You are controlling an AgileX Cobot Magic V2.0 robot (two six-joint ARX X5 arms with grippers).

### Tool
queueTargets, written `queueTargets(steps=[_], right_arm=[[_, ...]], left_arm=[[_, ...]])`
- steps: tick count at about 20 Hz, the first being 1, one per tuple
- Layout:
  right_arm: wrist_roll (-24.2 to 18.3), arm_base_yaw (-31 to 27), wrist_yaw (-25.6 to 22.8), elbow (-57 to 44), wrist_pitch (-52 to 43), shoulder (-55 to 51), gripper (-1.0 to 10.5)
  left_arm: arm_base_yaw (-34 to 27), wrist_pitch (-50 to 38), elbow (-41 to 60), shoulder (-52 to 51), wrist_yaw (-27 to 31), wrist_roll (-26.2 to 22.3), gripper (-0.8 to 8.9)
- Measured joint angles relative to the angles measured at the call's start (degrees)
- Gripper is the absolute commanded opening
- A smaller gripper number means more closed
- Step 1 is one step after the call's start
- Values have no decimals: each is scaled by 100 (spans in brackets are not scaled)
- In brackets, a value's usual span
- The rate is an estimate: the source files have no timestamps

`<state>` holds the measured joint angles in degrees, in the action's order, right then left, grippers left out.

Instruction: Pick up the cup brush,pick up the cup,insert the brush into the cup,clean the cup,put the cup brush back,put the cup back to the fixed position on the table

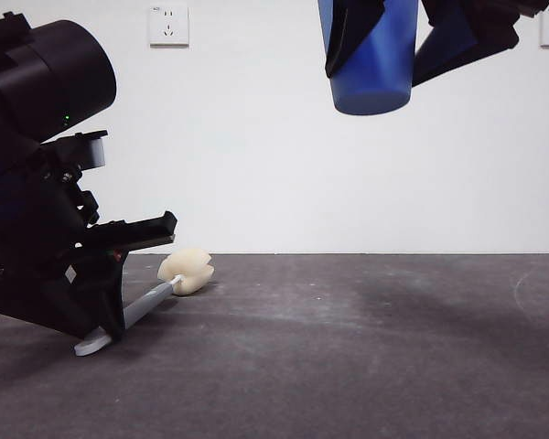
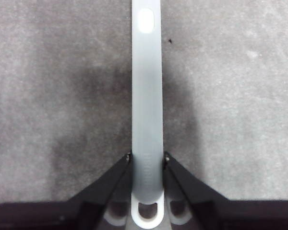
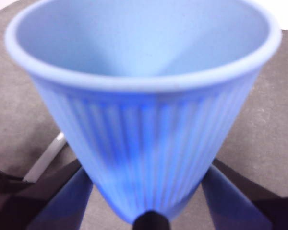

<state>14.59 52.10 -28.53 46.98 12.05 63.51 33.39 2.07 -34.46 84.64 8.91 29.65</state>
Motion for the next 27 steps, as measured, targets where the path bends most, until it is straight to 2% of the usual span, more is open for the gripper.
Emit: queueTargets(steps=[1, 3, 4, 6, 9, 12, 15, 20, 24, 27], right_arm=[[0, -7, 2, -37, -33, 46, -17], [0, -39, 7, -125, -179, 186, -17], [0, -57, 9, -208, -310, 280, -17], [-55, -131, 9, -503, -756, 457, -17], [-352, -343, 33, -1102, -1692, 614, -17], [-807, -616, 345, -1486, -2629, 815, -17], [-1106, -876, 772, -1617, -3307, 1427, -17], [-1233, -1283, 1086, -1626, -4625, 2769, -17], [-1252, -1615, 1235, -1626, -5176, 3353, -17], [-1272, -1858, 1534, -1626, -5340, 3600, -17]], left_arm=[[0, 0, 0, 0, -7, 0, 84], [0, 17, -4, 0, -68, -2, 397], [0, 17, -4, 2, -96, -2, 496], [0, 4, -37, 0, -251, -4, 503], [0, -15, -79, -13, -525, -4, 503], [7, 2, -83, -96, -767, -22, 504], [4, 389, -68, -310, -782, -37, 504], [4, 872, -24, -999, -782, -63, 503], [4, 1239, -24, -1751, -914, -68, 503], [4, 1429, -24, -2413, -1034, -68, 503]])
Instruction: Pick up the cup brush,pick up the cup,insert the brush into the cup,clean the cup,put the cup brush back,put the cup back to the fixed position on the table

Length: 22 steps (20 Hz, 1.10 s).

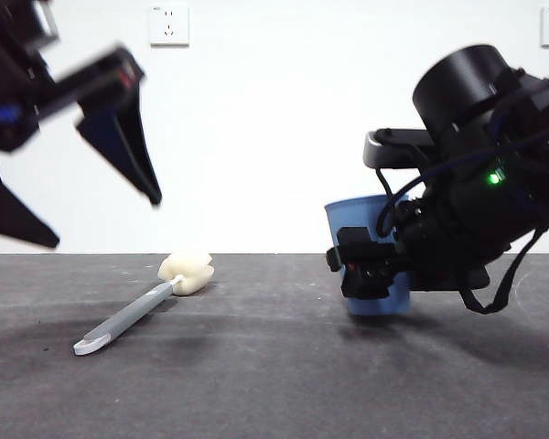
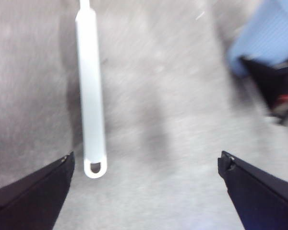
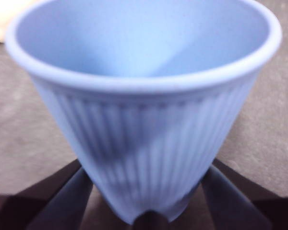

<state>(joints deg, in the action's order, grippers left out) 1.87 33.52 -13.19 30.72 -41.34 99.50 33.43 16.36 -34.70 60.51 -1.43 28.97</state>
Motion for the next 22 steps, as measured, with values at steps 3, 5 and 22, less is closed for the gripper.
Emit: queueTargets(steps=[3, 5, 22], right_arm=[[2, -164, 188, 0, -133, 142, -17], [2, -260, 411, 0, -131, 168, -16], [-9, -306, 721, 57, 2094, -664, 539]], left_arm=[[0, 164, 0, -542, -37, 0, 503], [0, 229, 0, -776, -52, 0, 503], [0, 356, 0, -876, -52, 0, 503]])
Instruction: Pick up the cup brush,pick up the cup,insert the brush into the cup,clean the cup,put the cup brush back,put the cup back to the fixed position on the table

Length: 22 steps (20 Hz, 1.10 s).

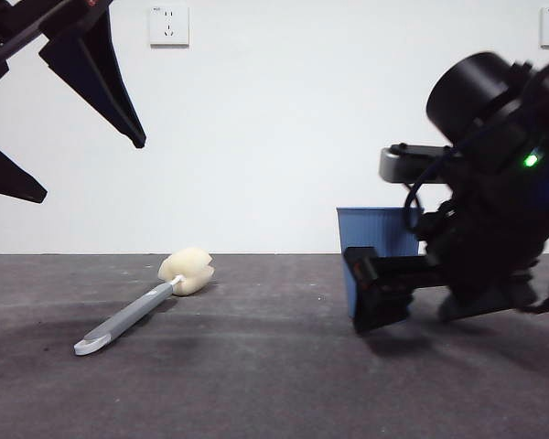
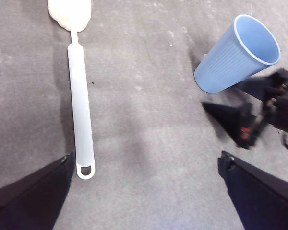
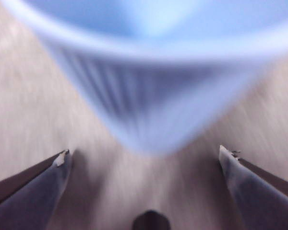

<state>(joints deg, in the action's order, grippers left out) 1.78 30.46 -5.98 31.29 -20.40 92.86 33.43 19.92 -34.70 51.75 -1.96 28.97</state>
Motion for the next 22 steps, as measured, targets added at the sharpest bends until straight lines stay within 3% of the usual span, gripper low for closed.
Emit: queueTargets(steps=[3, 6, 8, 10, 11, 12, 16, 22], right_arm=[[227, 22, 129, -48, 1519, -883, 535], [509, 46, 769, -50, 3064, -2192, 522], [769, 61, 1493, -48, 3936, -3268, 348], [1019, 66, 2184, 4, 4798, -4363, 78], [1095, 66, 2413, 79, 5230, -4885, -23], [1137, 66, 2524, 151, 5482, -5268, -12], [1397, 66, 2553, 317, 6061, -6393, -12], [1480, 66, 2551, 319, 6419, -6483, -11]], left_arm=[[0, 0, 0, 0, -55, 0, 503], [0, 42, 0, 0, -588, 0, 498], [0, 48, 0, -2, -1023, 0, 467], [0, 138, 0, -17, -1624, 2, 247], [0, 179, 0, -28, -1939, 0, 84], [0, 199, 0, -35, -2149, 0, -27], [0, 199, 0, -42, -2640, 0, -7], [0, 197, 0, -42, -2680, 2, -5]])
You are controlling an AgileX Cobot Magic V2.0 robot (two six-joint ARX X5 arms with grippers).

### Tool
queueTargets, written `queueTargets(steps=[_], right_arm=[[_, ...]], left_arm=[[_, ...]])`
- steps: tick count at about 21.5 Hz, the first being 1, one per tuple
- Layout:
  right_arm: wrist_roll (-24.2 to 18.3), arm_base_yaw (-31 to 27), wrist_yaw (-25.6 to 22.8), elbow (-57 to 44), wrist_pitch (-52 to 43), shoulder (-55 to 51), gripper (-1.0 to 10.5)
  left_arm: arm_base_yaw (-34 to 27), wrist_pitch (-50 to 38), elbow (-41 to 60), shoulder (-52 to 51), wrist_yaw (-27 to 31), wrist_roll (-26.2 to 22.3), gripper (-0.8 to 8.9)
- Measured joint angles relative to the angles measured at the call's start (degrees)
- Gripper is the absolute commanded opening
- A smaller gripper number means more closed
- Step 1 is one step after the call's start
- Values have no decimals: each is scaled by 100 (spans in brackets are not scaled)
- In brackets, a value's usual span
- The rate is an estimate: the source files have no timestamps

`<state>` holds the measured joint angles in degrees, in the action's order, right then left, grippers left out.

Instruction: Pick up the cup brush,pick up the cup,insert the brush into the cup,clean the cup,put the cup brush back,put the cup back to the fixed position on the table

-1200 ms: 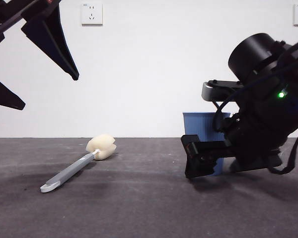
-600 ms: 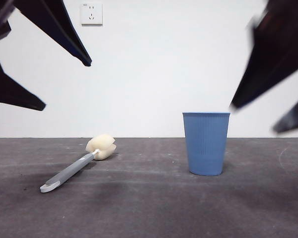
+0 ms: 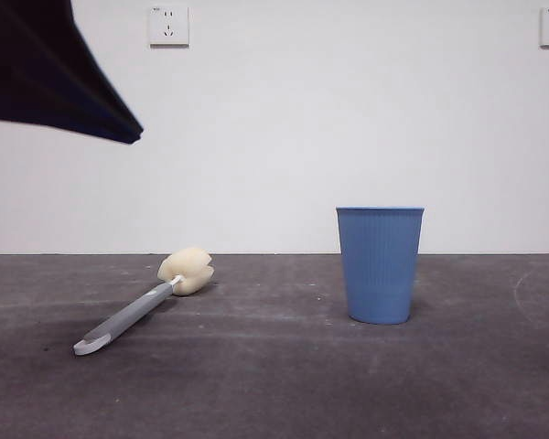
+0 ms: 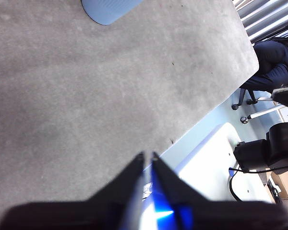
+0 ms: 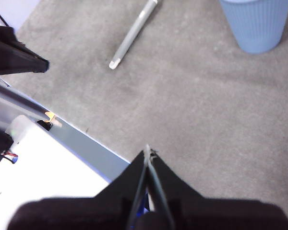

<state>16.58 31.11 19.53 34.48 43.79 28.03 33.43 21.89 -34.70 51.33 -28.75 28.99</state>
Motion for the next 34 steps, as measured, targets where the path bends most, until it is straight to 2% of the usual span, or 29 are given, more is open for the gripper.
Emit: queueTargets(steps=[19, 24, 27, 30, 32, 34], right_arm=[[17, 0, -20, 0, 72, 7, 4], [17, 0, -20, 0, 72, 7, 4], [17, 0, -20, 0, 72, 7, 4], [17, 0, -20, 0, 74, 7, 4], [17, 0, -20, 0, 74, 7, 4], [15, 0, -20, 0, 74, 7, 4]], left_arm=[[0, -52, 0, 0, 20, -2, -4], [0, -52, 0, -2, 511, -103, -4], [9, -219, 0, -2, 1255, -575, -4], [66, -752, 0, -92, 2157, -1252, -4], [44, -1182, 0, -286, 2756, -1845, -4], [-109, -1563, 0, -511, 3051, -2430, -4]])
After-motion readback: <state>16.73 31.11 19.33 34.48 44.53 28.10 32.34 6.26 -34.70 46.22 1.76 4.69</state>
